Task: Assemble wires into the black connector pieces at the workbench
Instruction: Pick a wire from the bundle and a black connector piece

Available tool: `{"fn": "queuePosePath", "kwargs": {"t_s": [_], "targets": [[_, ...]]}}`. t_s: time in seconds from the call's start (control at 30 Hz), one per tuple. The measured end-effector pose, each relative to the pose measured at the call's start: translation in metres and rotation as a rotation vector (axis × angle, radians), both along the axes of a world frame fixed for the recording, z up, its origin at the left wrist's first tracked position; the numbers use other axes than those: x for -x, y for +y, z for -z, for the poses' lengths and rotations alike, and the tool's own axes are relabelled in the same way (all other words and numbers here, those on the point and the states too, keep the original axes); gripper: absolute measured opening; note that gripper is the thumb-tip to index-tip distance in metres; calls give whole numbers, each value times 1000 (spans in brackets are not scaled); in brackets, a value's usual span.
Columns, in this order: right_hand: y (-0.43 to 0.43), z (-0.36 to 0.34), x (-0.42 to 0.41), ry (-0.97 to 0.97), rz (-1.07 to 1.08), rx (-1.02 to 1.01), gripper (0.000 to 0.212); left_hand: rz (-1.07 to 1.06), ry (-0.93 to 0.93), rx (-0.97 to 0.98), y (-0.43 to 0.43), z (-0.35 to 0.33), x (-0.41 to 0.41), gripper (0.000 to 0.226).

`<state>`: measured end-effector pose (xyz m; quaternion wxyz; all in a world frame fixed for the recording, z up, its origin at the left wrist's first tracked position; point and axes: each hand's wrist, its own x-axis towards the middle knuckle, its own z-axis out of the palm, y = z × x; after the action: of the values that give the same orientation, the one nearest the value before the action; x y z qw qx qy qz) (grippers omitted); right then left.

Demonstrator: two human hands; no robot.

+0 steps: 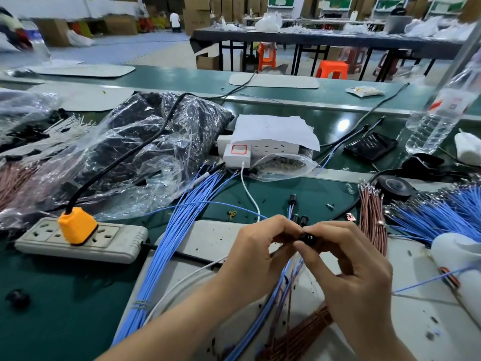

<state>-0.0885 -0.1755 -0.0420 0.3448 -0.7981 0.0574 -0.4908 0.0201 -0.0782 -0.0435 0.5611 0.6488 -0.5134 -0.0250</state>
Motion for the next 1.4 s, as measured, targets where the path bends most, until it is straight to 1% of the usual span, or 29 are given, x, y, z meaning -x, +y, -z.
{"fn": "queuePosePath", "kwargs": {"t_s": [0.2, 0.43, 0.5, 0.63, 0.7, 0.77, 0.83, 0.9, 0.93, 1.0, 1.07, 1.1, 1.13, 1.17, 1.2, 1.23, 1.27, 1.3, 1.33, 1.37, 1.4], "targets": [[0, -1, 0, -6, -6, 30, 21, 24, 65, 5, 0, 2, 0, 14], [2, -3, 2, -20, -30, 21, 16, 23, 48, 2, 0, 1, 1, 15], [4, -5, 2, -22, -15, 55, 15, 33, 27, -3, 1, 1, 1, 15], [3, -9, 4, -4, 53, 203, 8, 50, 8, -27, -1, 2, -2, 15], [3, -11, 5, 7, 84, 242, 6, 57, -8, -33, -3, 2, -3, 13], [2, -10, 5, 7, 83, 215, 6, 63, -32, -36, -3, 3, -4, 12], [1, -9, 3, 24, 58, 160, 11, 71, -56, -14, -3, 4, -4, 12], [-1, -10, 3, 59, 24, 132, 16, 98, 24, 26, -2, 2, -2, 18], [-3, -11, 4, 68, 12, 128, 15, 109, 63, 44, -1, 1, -1, 21], [-8, -15, 6, 60, 3, 119, 12, 98, 79, 77, 0, 0, 1, 22], [-16, -22, 11, 19, 50, 8, 9, 120, 120, 114, 1, -2, 2, 25], [-21, -25, 13, -15, 112, -83, 8, 141, 158, 132, 2, -3, 2, 27], [-28, -28, 17, -36, 217, -145, 9, 156, 185, 144, 3, -3, 2, 28], [-38, -30, 20, -8, 361, -163, 10, 153, 194, 151, 3, -4, 2, 25], [-52, -32, 25, 95, 519, -147, 7, 140, 185, 154, 3, -4, 2, 20], [-66, -32, 32, 278, 634, -152, 5, 127, 170, 158, 3, -3, 1, 16], [-79, -32, 38, 498, 686, -205, 12, 117, 158, 159, 3, -3, 1, 15], [-88, -33, 45, 710, 688, -285, 18, 114, 149, 157, 2, -3, 2, 17], [-93, -35, 51, 879, 660, -359, 21, 113, 142, 151, 2, -3, 2, 20], [-94, -36, 55, 995, 629, -404, 23, 115, 138, 140, 2, -2, 2, 23], [-94, -37, 59, 1050, 604, -431, 25, 114, 134, 125, 2, -2, 2, 25]]}}
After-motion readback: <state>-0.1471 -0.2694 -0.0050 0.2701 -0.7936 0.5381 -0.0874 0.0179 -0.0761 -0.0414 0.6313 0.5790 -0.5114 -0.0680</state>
